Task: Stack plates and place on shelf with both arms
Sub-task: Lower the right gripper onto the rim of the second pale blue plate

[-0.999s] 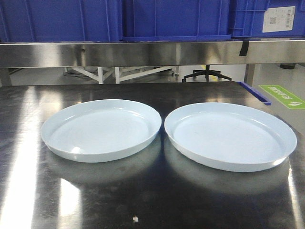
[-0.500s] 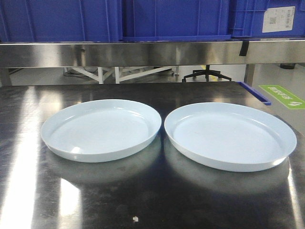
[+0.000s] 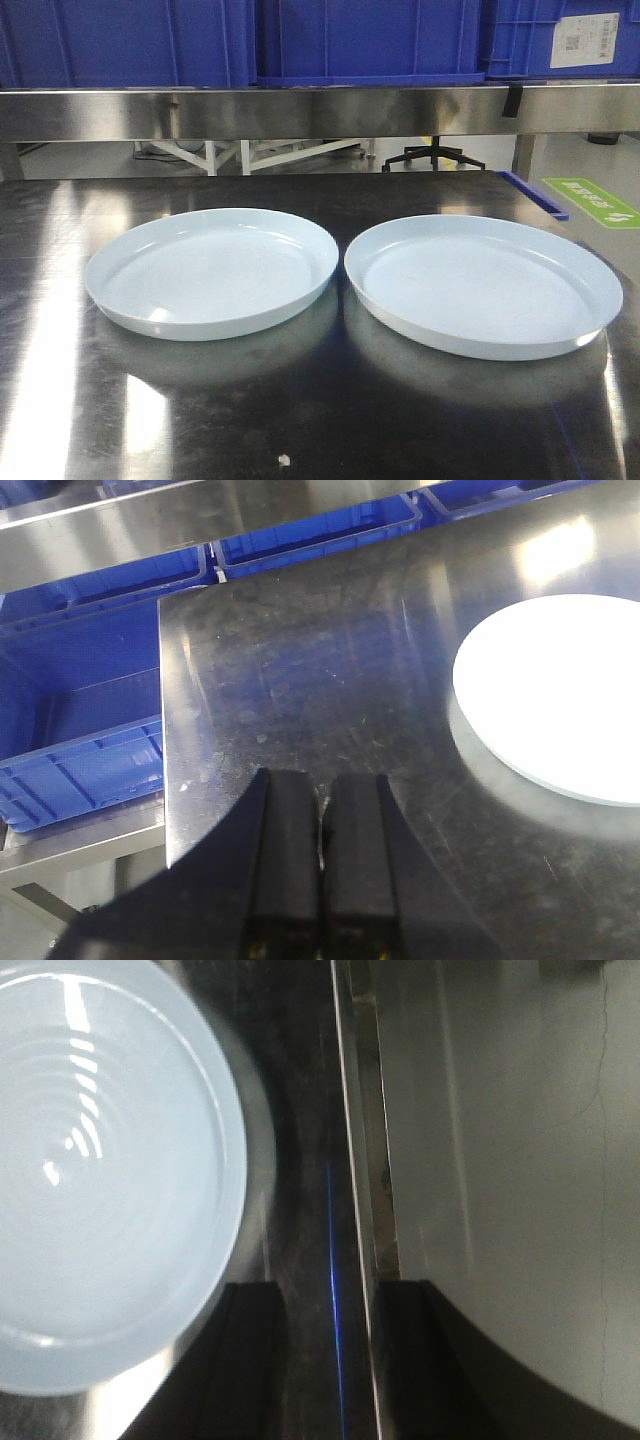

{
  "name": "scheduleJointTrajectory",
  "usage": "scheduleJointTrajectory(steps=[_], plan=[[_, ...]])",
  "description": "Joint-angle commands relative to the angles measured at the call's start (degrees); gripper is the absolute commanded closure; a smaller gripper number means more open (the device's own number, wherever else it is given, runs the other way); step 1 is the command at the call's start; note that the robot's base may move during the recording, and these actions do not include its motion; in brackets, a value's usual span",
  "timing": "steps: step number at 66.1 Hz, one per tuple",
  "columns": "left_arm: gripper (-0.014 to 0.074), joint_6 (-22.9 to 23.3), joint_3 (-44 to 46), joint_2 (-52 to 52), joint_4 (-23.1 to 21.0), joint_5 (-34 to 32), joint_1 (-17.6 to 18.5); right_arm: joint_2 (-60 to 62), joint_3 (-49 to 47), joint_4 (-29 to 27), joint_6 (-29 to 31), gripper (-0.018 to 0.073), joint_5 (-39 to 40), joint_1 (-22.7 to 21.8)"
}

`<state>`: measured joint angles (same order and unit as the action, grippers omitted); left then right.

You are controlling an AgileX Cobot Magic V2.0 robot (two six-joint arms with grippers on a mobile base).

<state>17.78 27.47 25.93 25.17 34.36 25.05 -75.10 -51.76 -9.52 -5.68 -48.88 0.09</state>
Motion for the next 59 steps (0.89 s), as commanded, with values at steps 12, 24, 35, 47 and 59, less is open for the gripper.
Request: scheduleJointTrajectory(steps=[12,24,35,47,59], plan=[[0.0513,0.0,1.57,0.21,0.65,-4.34,0.11,-3.22,-3.77,-0.65,0.73,0.0206,7.01,3.69],[0.0513,0.0,1.57,0.21,0.65,-4.34,0.11,-7.02,-6.73,-0.65,0.73,0.0206,7.03,5.78],[0.0513,0.0,1.57,0.21,0.65,-4.34,0.11,-9.83,-9.31,-0.65,0.73,0.0206,5.98,5.99],[0.0513,0.0,1.57,0.21,0.65,-4.34,0.11,-11.75,-10.32,-0.6,0.73,0.0206,6.14,5.99],[0.0513,0.0,1.57,0.21,0.65,-4.34,0.11,-13.97,-10.44,-0.55,0.73,0.0206,5.93,5.99]])
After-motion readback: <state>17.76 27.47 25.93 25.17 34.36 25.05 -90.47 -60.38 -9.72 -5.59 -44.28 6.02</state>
